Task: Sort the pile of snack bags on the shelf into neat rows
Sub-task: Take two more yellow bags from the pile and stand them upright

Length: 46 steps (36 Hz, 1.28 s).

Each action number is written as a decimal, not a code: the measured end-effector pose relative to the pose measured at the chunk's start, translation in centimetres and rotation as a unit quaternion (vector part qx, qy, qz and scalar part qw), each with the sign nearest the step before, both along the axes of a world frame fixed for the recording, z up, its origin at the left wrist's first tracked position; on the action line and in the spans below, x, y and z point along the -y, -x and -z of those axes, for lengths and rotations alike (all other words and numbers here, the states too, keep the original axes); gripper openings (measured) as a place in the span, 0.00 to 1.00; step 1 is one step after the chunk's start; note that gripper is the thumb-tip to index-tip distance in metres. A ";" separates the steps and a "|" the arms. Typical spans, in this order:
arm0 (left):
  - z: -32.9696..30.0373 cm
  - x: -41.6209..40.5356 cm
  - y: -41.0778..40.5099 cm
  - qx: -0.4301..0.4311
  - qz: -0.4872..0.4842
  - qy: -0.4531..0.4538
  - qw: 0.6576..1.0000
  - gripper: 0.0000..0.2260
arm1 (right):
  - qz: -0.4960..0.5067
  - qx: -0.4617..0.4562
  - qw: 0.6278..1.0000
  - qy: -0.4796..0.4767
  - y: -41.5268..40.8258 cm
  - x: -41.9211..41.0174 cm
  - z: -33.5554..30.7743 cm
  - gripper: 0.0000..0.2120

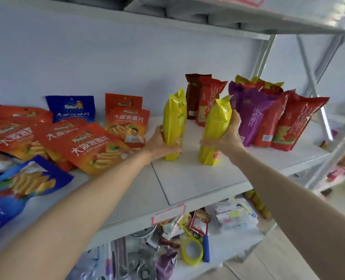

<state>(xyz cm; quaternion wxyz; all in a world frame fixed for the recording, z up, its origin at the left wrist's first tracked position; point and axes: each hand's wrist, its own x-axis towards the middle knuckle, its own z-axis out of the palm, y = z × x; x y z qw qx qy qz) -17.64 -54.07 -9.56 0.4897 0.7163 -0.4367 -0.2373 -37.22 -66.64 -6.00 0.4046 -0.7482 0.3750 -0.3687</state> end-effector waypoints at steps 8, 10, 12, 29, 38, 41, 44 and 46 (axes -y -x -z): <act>0.7 0.9 -0.2 0.106 -0.085 -0.029 0.990 0.54 | 0.002 -0.107 0.994 0.006 1.5 0.6 3.2 0.49; 0.2 1.2 -0.4 0.095 -0.063 -0.023 0.993 0.50 | 0.039 -0.101 0.994 0.029 1.9 0.7 3.7 0.46; -0.1 1.8 -0.4 0.078 -0.021 -0.014 0.997 0.47 | 0.078 -0.094 0.991 0.052 2.8 0.9 4.0 0.46; -0.4 14.3 11.6 0.080 0.183 0.046 0.979 0.49 | 0.316 -0.065 0.946 0.017 18.1 7.7 3.0 0.47; 0.0 20.8 21.0 0.105 0.164 0.075 0.978 0.37 | 0.319 -0.061 0.946 0.013 25.3 16.6 2.1 0.48; 1.3 23.4 22.7 0.102 0.128 0.089 0.982 0.42 | 0.289 -0.069 0.955 0.011 26.6 19.8 2.2 0.49; 1.3 24.2 24.8 0.102 0.090 0.084 0.987 0.44 | 0.256 -0.086 0.963 0.010 27.2 22.7 2.5 0.49; 1.7 25.0 25.6 0.111 0.053 0.070 0.990 0.45 | 0.231 -0.108 0.967 0.012 27.3 24.3 2.7 0.48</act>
